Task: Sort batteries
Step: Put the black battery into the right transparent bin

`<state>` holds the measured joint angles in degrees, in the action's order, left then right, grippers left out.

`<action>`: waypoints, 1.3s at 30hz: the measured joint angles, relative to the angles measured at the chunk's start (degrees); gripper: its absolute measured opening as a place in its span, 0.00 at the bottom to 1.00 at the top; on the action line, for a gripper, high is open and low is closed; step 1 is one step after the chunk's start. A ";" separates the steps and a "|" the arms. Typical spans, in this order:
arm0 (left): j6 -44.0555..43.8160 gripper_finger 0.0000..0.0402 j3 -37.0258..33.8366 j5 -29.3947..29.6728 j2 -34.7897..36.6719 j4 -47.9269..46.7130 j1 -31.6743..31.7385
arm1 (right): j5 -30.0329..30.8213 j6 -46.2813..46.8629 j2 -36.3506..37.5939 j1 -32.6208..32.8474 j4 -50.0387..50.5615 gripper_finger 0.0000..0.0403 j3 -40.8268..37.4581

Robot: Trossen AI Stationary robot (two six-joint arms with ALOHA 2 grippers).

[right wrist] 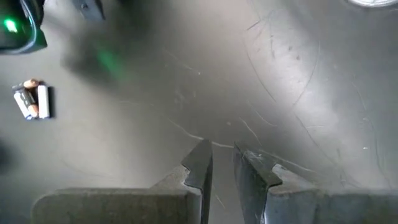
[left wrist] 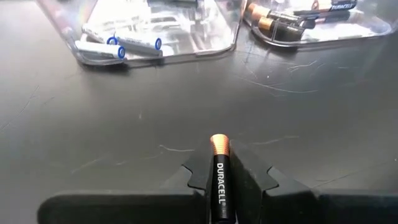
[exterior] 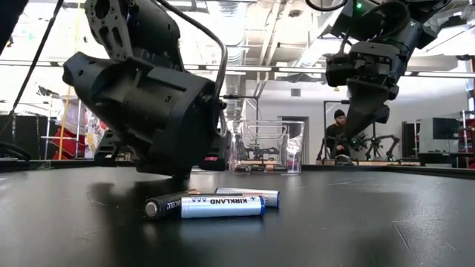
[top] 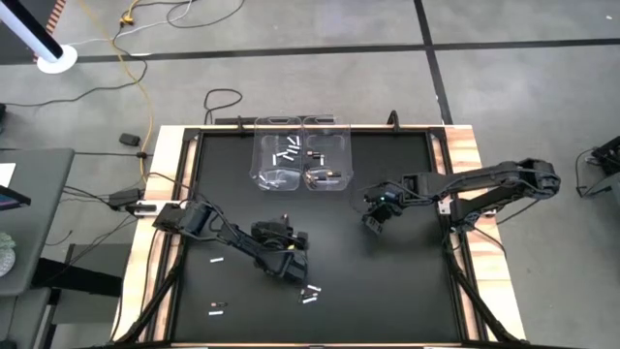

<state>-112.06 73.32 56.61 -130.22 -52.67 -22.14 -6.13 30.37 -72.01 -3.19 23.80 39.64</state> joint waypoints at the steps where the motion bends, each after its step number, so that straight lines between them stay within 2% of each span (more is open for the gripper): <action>1: 0.00 0.08 0.00 -0.49 0.67 -0.27 0.03 | 0.02 0.02 0.00 0.16 0.08 0.20 0.00; 5: 0.37 0.08 -0.09 -3.43 4.03 -1.19 0.02 | 0.02 0.02 0.00 0.06 1.55 0.20 0.00; 10: 5.39 0.08 -0.26 -9.02 10.31 -1.97 -0.27 | 0.04 -0.24 0.00 0.06 3.27 0.20 0.00; 25: 26.36 0.08 -0.09 -11.49 31.19 1.05 0.85 | 0.54 -1.75 -0.36 0.17 2.31 0.20 -0.55; 29: 36.17 0.08 0.00 -12.71 37.35 3.28 3.88 | 0.70 -1.82 -0.42 0.17 1.07 0.20 -0.55; 33: 47.43 0.11 0.02 -13.52 42.91 6.39 9.88 | 0.76 -1.52 -0.44 0.18 -0.78 0.20 -0.55; 35: 55.38 0.10 0.02 -16.87 45.09 9.77 14.25 | 0.84 -1.50 -0.44 0.17 -1.36 0.20 -0.55; 39: 74.29 0.07 0.04 -27.27 46.71 20.84 23.95 | 0.85 0.29 -0.44 0.06 -2.97 0.20 -0.55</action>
<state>-37.77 73.36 29.34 -83.51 -31.83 1.81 -5.28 30.67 -72.44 -3.13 20.83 39.09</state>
